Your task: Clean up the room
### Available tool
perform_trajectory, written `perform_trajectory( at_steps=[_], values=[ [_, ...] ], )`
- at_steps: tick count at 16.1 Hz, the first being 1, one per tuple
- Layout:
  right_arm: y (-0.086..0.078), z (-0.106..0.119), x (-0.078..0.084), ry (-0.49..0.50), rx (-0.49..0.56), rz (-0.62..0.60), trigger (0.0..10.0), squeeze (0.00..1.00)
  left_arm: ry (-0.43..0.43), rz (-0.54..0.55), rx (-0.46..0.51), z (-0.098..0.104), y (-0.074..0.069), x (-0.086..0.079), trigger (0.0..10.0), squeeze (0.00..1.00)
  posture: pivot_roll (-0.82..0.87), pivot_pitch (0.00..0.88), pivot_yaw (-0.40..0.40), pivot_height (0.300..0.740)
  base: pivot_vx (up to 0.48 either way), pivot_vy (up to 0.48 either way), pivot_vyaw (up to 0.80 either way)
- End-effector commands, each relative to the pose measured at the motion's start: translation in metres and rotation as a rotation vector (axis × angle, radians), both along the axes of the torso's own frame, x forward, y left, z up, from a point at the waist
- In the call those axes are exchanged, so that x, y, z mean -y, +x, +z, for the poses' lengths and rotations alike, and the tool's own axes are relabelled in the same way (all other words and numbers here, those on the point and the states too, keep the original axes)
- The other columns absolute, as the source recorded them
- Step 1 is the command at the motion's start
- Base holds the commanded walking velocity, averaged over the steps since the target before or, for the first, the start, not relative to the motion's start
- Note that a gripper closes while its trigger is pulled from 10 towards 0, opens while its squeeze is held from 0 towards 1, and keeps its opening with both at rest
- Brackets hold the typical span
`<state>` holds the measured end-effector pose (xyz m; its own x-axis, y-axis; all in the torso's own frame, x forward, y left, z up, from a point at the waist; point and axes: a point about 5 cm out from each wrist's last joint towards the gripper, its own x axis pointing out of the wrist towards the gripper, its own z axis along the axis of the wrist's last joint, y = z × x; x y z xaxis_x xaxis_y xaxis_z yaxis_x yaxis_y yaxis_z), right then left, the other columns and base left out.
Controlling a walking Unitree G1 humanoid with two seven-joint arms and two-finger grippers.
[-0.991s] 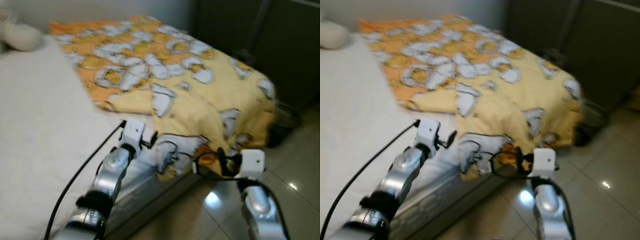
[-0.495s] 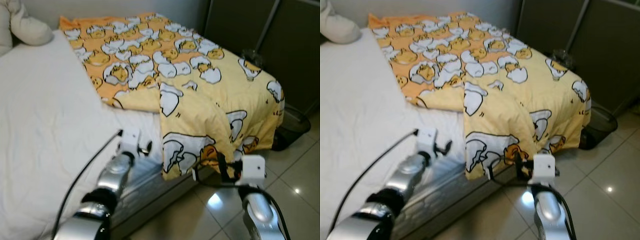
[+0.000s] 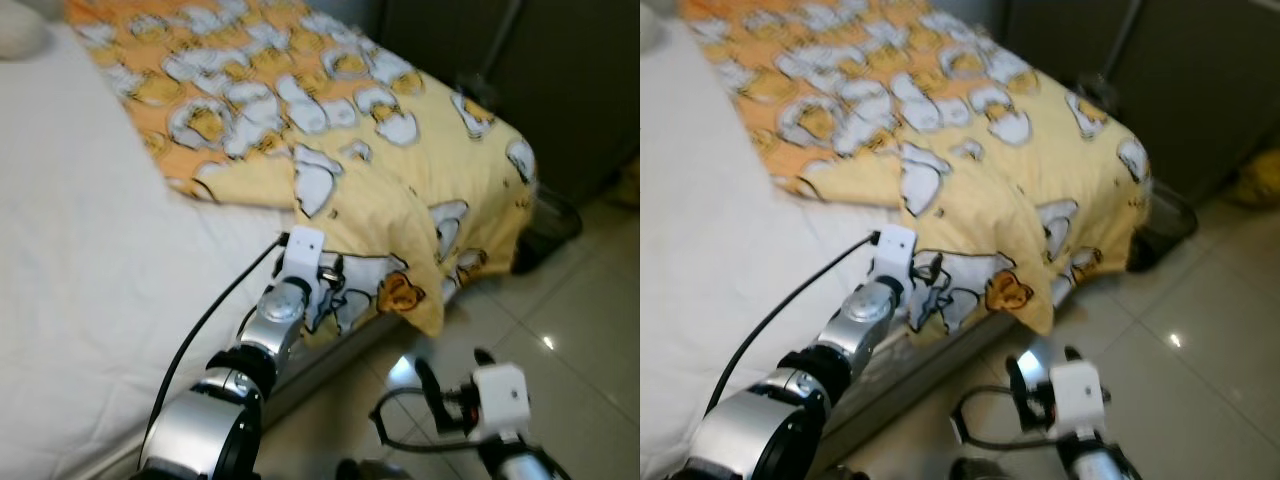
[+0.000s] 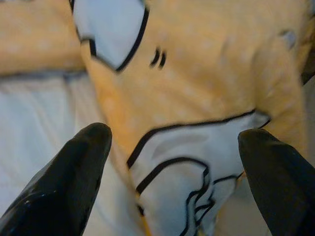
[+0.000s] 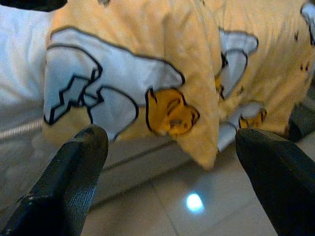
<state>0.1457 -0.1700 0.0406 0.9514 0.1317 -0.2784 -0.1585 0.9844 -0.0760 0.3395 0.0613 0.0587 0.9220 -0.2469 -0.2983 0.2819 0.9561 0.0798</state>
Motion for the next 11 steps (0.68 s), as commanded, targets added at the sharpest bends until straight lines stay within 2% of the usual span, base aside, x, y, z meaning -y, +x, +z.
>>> perform_trajectory(
  at_steps=[1, 3, 6, 7, 8, 9, 11],
  values=[
    [-0.011, 0.005, 0.002, -0.007, -0.025, 0.002, 10.0, 0.00, 0.058, 0.031, -0.021, -0.011, -0.006, -0.005, 10.0, 0.00, -0.25, 0.233, -0.071, 0.740, 0.000, 0.000, 0.00],
    [-0.034, 0.008, 0.002, -0.011, -0.084, 0.009, 10.0, 0.00, 0.118, 0.144, 0.006, -0.014, -0.006, -0.022, 10.0, 0.00, -0.27, 0.281, -0.092, 0.740, 0.000, 0.000, 0.00],
    [-0.052, 0.014, 0.005, -0.020, -0.131, 0.009, 10.0, 0.00, 0.074, 0.242, 0.022, -0.013, -0.006, -0.031, 10.0, 0.00, -0.29, 0.324, -0.120, 0.740, 0.000, 0.000, 0.00],
    [-0.060, 0.016, 0.006, -0.025, -0.154, 0.011, 10.0, 0.00, 0.004, 0.246, 0.021, -0.012, -0.006, -0.026, 10.0, 0.00, -0.30, 0.334, -0.129, 0.740, 0.000, 0.000, 0.00],
    [-0.062, 0.016, 0.006, -0.025, -0.160, 0.011, 10.0, 0.00, -0.017, 0.243, 0.021, -0.011, -0.006, -0.023, 10.0, 0.00, -0.30, 0.334, -0.130, 0.740, 0.000, 0.000, 0.00],
    [-0.064, 0.016, 0.006, -0.025, -0.174, 0.010, 10.0, 0.00, -0.049, 0.220, 0.050, -0.005, -0.005, -0.014, 10.0, 0.00, -0.29, 0.334, -0.129, 0.740, 0.000, 0.000, 0.00],
    [-0.066, 0.016, 0.005, -0.024, -0.184, 0.010, 10.0, 0.00, -0.053, 0.204, 0.079, -0.003, -0.006, -0.007, 10.0, 0.00, -0.29, 0.329, -0.125, 0.740, 0.000, 0.000, 0.00]
  ],
)
